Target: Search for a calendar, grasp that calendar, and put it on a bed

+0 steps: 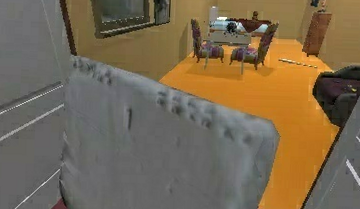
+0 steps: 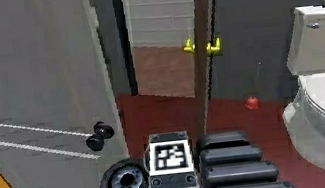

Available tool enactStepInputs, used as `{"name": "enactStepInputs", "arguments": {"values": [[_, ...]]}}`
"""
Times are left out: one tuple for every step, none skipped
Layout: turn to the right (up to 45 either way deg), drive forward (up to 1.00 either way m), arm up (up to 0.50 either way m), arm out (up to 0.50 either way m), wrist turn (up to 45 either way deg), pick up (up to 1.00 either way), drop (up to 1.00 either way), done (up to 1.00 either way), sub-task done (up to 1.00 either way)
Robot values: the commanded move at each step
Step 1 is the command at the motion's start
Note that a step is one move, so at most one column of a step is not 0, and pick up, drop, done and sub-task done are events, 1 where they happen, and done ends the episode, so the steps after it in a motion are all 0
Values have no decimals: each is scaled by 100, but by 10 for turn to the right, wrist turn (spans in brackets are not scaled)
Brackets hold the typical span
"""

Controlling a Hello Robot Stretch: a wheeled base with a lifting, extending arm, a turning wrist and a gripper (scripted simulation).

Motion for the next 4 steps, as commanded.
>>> {"name": "enactStepInputs", "arguments": {"values": [[120,0,0,0,0,0,0,0,0],[0,50,0,0,0,0,0,0,0],[150,0,0,0,0,0,0,0,0],[0,100,0,0,0,0,0,0,0]]}}
